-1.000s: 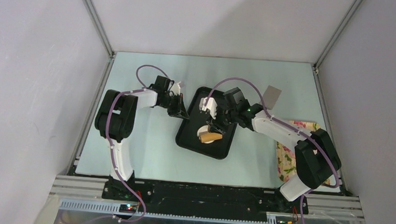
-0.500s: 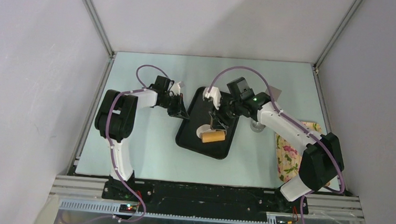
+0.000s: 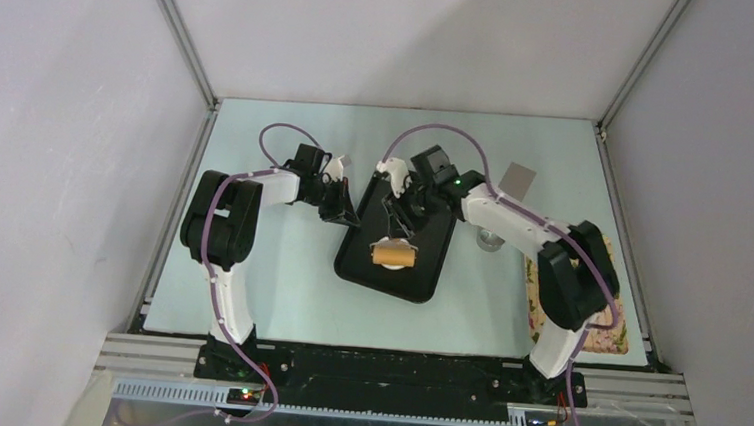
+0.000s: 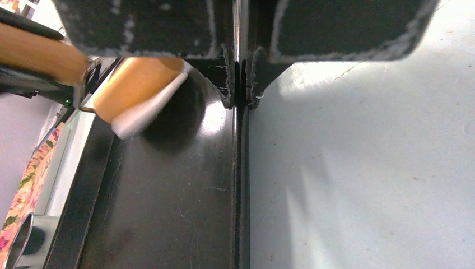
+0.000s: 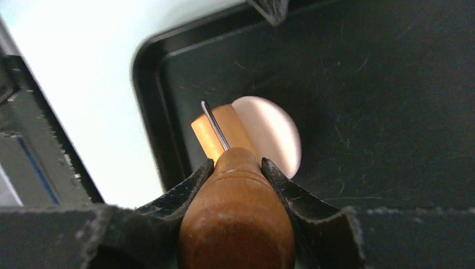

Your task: Roll out the dumpling wrappers from the dough

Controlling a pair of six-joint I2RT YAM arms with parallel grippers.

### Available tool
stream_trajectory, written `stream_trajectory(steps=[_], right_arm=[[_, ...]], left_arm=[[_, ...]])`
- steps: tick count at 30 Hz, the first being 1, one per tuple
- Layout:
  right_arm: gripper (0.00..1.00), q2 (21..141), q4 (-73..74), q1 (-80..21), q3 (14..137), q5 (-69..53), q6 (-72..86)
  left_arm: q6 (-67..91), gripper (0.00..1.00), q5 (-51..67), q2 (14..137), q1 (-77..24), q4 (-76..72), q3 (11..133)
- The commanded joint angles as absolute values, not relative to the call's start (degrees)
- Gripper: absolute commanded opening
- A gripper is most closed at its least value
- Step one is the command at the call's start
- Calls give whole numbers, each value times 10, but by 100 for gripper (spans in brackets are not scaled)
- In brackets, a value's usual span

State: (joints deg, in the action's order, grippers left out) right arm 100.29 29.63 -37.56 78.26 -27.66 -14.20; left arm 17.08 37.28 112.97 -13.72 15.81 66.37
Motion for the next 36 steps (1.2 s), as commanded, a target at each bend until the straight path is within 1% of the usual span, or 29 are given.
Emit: stream_trajectory(steps=[1, 4, 7, 12, 19, 23, 24, 25, 26, 27, 31, 32, 36], right_arm=[[0, 1037, 269, -379, 776, -214, -97], [0, 1050, 248, -377, 766, -162, -92], [0, 1062, 231, -377, 760, -69, -86], [0, 1080, 198, -366, 761, 45, -77], [0, 1094, 201, -352, 778, 76, -79], [0, 1077, 209, -335, 810, 90, -81], [0, 1068, 217, -328, 826, 81, -90], [0, 1060, 219, -325, 833, 47, -99], [0, 1041, 217, -322, 839, 27, -134], [0, 1018, 205, -323, 832, -20, -174], [0, 959, 176, -342, 804, -118, -290], [0, 960, 186, -350, 808, -125, -323], [0, 994, 234, -361, 861, -185, -358]], left_arm=[[161, 0, 326, 1149, -133, 212, 655], [161, 0, 326, 1150, -133, 211, 655], [162, 0, 326, 1150, -132, 211, 655], [162, 0, 326, 1150, -133, 211, 655], [161, 0, 325, 1150, -132, 212, 655], [162, 0, 325, 1149, -132, 212, 655], [162, 0, 325, 1149, -132, 211, 655], [161, 0, 325, 1150, -132, 212, 655], [162, 0, 325, 1150, -133, 212, 655], [162, 0, 326, 1150, -132, 211, 656], [162, 0, 327, 1152, -133, 211, 656], [162, 0, 327, 1153, -133, 211, 656], [162, 0, 328, 1153, -133, 211, 657]])
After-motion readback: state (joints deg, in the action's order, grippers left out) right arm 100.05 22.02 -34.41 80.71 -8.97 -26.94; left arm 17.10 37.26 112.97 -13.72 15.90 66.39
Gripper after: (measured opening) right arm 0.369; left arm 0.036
